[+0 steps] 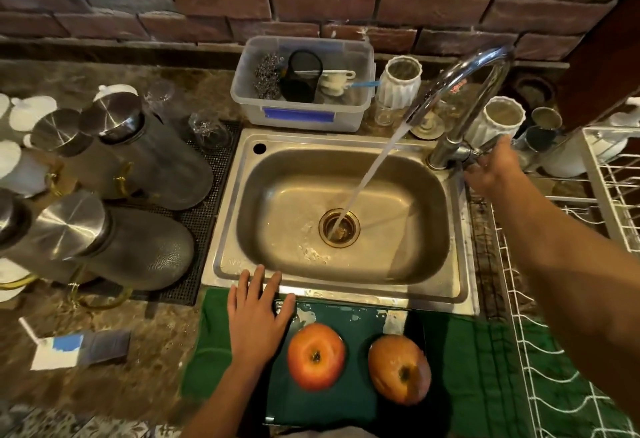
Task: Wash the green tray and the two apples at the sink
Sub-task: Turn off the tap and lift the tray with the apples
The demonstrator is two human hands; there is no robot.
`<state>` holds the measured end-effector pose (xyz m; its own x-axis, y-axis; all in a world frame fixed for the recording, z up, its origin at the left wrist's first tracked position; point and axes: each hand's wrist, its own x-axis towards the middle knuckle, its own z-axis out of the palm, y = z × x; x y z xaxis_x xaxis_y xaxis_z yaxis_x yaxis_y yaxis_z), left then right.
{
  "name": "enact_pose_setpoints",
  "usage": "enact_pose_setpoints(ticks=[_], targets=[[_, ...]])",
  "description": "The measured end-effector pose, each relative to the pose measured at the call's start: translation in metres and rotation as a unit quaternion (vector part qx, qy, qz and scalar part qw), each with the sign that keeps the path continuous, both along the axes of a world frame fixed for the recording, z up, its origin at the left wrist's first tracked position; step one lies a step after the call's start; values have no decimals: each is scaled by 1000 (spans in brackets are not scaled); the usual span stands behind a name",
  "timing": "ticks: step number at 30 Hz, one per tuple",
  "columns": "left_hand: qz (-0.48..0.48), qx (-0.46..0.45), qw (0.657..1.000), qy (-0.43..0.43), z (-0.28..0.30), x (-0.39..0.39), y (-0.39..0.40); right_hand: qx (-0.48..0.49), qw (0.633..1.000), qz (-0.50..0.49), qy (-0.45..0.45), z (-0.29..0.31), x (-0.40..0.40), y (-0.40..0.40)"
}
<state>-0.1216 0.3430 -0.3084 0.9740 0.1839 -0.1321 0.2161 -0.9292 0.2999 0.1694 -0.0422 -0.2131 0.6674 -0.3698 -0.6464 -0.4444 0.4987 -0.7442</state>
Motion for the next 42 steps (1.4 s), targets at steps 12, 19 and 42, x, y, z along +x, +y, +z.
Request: enact_pose_setpoints(ticks=[12, 19, 42], targets=[[3, 6, 1000, 2, 1, 1, -1, 69, 997, -21, -23, -24, 14, -10], [6, 7, 1000, 8, 1, 2, -1, 50, 998, -13, -30, -28, 17, -13], [4, 5, 1000, 27, 10, 3, -3, -11, 1000, -13, -24, -17, 5, -4]])
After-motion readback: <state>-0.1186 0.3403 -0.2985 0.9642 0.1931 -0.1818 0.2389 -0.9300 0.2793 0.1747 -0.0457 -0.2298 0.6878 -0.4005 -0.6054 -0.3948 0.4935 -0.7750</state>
